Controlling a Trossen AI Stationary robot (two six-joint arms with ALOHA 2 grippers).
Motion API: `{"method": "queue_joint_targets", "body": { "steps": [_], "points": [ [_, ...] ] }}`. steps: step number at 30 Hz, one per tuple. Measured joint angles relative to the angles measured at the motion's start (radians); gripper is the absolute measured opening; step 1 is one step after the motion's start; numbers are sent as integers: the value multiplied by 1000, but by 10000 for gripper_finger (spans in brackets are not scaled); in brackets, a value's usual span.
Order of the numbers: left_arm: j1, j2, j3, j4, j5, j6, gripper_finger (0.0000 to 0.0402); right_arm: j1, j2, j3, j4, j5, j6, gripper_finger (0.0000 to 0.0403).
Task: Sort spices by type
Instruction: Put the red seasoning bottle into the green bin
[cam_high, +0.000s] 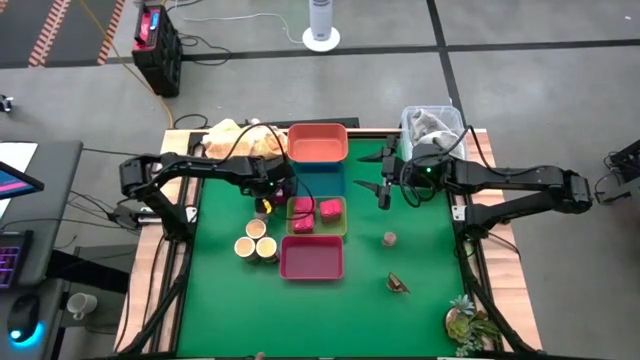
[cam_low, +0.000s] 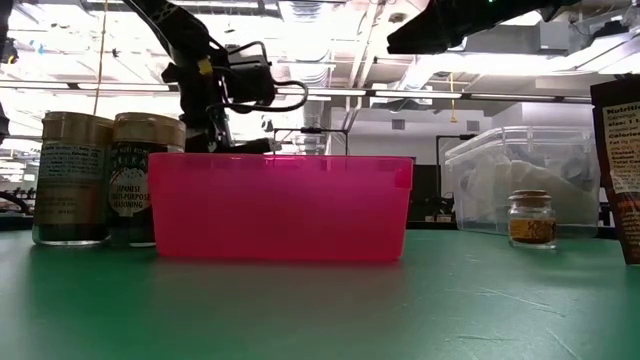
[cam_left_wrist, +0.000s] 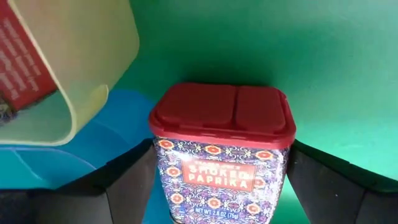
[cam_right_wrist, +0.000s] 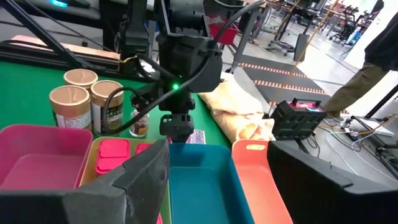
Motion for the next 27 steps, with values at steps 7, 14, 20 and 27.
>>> {"method": "queue_joint_targets", "body": {
  "steps": [7,14,20,27],
  "points": [
    [0,3,-1,-43,-58,-114,326,3,0,0,-1,0,0,299],
    [0,7,-2,-111,-61,-200,325,6,0,0,0,0,2,299],
    [0,5,1,-115,-92,-317,317,6,0,0,0,0,1,299],
    [1,3,43,-135,-97,-409,298,6,0,0,1,0,1,299]
  ]
}}
